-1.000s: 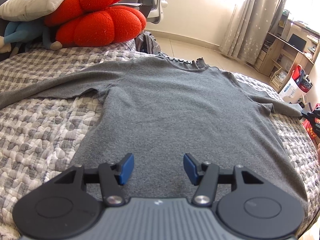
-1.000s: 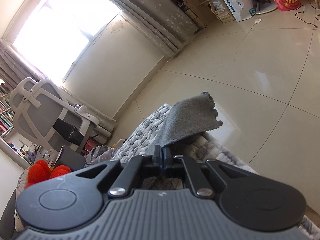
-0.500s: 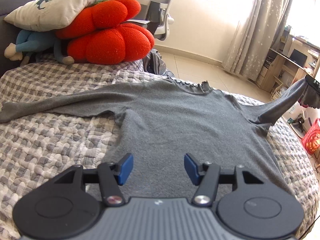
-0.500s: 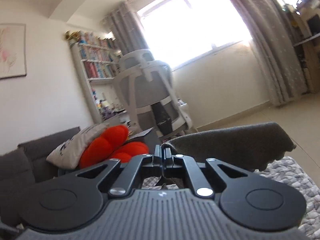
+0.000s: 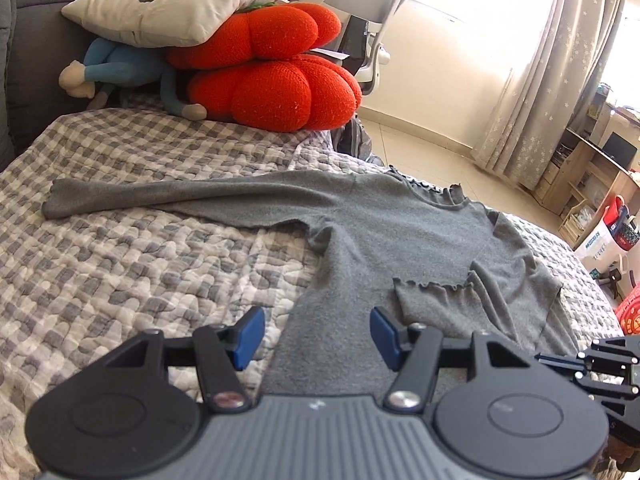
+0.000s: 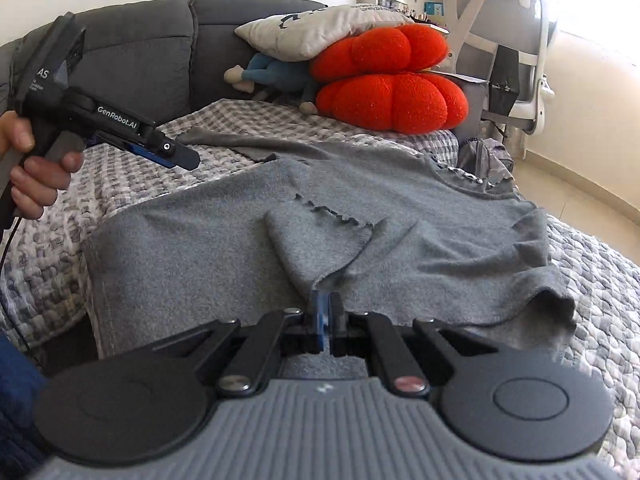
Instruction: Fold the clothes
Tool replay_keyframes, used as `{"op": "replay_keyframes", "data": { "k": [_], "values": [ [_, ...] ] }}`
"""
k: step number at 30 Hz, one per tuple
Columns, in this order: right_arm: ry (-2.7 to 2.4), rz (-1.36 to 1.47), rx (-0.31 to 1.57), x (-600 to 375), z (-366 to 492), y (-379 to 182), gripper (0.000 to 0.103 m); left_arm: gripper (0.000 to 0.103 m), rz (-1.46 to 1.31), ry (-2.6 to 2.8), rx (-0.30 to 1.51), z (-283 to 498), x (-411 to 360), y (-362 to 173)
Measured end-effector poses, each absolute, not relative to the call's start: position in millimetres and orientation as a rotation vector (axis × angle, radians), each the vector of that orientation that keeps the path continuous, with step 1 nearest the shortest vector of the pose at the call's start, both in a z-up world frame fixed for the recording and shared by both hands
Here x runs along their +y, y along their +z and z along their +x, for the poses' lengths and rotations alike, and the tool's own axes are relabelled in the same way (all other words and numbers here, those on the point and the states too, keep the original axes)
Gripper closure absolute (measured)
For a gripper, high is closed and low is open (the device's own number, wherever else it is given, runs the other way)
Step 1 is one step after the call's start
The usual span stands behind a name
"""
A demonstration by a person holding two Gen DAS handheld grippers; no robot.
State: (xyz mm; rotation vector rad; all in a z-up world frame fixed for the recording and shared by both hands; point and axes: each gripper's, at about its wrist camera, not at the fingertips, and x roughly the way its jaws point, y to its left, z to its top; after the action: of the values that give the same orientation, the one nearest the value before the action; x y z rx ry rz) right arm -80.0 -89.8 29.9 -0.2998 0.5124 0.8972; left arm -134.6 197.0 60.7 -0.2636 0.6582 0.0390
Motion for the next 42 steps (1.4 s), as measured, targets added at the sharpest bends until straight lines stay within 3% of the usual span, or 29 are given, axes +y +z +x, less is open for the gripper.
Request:
{"op": "replay_keyframes", "data": {
  "k": [4,5,6,8,12,16,19,21,22,23,29,31,38,42],
  "values": [
    [0.827,-0.235,0.518,-87,-67,34,0.091,0.042,-0.250,-0.003,0.635,-125,178,66],
    [0.825,-0.165,0.556,-87,-56,34,0.082,0.041,-0.255,-0.009,0.639,-123,174,65],
    [0.823,-0.093,0.594,-87,-45,34,0.061,0.041,-0.261,-0.014,0.647,-122,172,64],
    [0.841,0.078,0.694,-91,-21,29,0.052,0.041,-0.258,-0.019,0.660,-121,168,60],
    [0.883,0.159,0.771,-77,-12,21,0.053,0.041,-0.253,0.014,0.676,-122,172,57],
    [0.882,-0.074,0.587,-59,-54,26,0.054,0.041,-0.244,0.039,0.687,-124,180,53],
    [0.922,0.066,0.603,-62,-53,27,0.056,0.041,-0.253,0.044,0.702,-122,181,48],
    [0.871,0.066,0.666,-54,-45,23,0.068,0.041,-0.260,0.035,0.706,-122,177,47],
    [0.818,0.036,0.697,-49,-41,20,0.069,0.041,-0.260,0.023,0.702,-123,175,48],
    [0.776,0.041,0.704,-50,-37,19,0.081,0.041,-0.257,0.015,0.696,-125,173,49],
    [0.850,0.161,0.753,-59,-36,12,0.076,0.041,-0.267,0.029,0.689,-128,177,51],
    [0.908,0.136,0.752,-52,-44,11,0.094,0.041,-0.270,0.034,0.696,-128,178,50],
    [1.195,-0.139,0.700,-42,-93,12,0.088,0.041,-0.281,0.038,0.680,-132,187,52],
    [1.230,-0.150,0.645,-57,-105,18,0.087,0.041,-0.275,0.029,0.686,-132,183,50]
  ]
}}
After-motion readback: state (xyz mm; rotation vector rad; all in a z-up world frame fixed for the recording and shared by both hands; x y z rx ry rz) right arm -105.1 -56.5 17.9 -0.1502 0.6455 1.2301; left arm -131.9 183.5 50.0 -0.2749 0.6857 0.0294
